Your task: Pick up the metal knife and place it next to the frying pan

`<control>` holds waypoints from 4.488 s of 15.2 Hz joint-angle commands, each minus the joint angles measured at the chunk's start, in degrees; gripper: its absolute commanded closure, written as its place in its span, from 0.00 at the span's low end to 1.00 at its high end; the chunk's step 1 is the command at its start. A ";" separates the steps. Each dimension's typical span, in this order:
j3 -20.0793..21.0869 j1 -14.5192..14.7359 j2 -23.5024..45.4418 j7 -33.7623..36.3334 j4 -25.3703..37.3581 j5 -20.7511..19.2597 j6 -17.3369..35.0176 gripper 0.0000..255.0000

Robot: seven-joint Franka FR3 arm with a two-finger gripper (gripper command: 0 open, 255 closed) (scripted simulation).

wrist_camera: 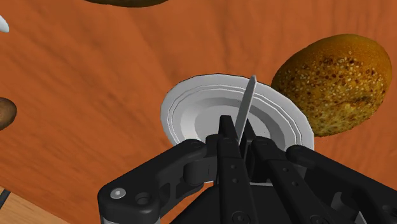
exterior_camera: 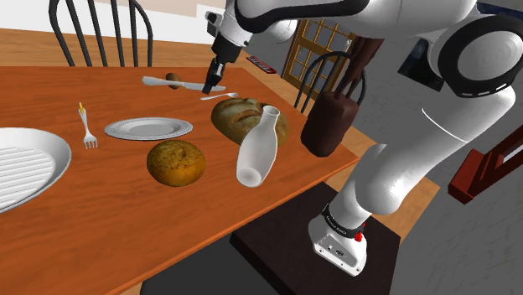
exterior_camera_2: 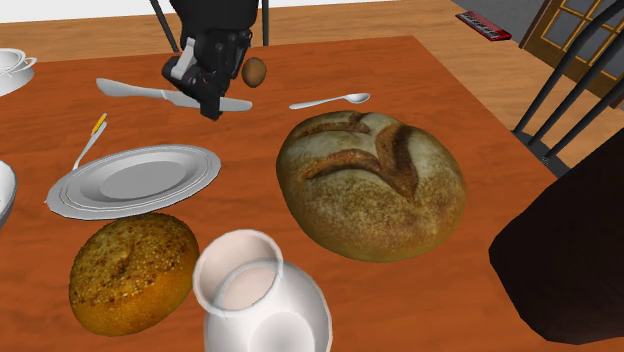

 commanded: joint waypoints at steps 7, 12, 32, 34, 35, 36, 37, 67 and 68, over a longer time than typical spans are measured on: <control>-0.15 -0.21 -0.89 1.46 5.12 -0.86 -5.92 1.00; -0.25 -0.32 -1.03 2.33 8.78 -1.30 -9.64 1.00; 13.06 7.09 -5.19 23.88 7.22 -3.53 -7.90 1.00; 15.03 7.98 -4.76 26.89 7.69 -4.08 -7.46 1.00; 16.02 8.42 -4.45 28.42 8.03 -4.40 -7.25 1.00; 17.00 8.86 -4.08 29.98 8.43 -4.78 -7.06 1.00; 18.01 9.28 -3.64 31.55 8.90 -5.19 -6.89 1.00; 32.06 17.48 12.21 58.90 13.55 -20.46 3.75 1.00; 32.06 17.50 12.37 59.02 12.94 -20.62 4.48 1.00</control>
